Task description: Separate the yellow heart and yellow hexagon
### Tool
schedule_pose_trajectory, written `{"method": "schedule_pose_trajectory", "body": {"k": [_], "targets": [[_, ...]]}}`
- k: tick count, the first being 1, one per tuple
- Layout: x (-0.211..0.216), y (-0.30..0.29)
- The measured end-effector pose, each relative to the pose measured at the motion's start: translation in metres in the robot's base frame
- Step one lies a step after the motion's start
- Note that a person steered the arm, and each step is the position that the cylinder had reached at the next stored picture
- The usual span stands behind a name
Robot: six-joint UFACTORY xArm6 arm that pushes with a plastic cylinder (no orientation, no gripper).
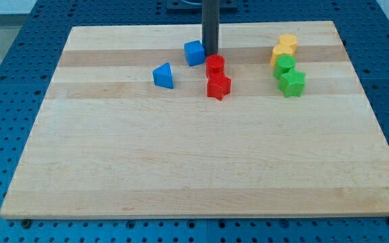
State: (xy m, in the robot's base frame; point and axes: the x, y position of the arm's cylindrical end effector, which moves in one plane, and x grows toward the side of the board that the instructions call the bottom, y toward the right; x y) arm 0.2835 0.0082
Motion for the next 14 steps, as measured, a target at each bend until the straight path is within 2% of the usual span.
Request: {"method": "schedule_pose_trajectory", "body": {"k": [1,2,4,5,7,8,9,10,12,14], "targets": [[0.000,-0.019],[0.000,-0.001],[0.000,0.116],[-0.012,0.116],[-0.085,0.130],[-0.091,0.176],[-0.076,0.215],[-0.072,0.215],[0.003,0.215],[0.007,0.185]]}}
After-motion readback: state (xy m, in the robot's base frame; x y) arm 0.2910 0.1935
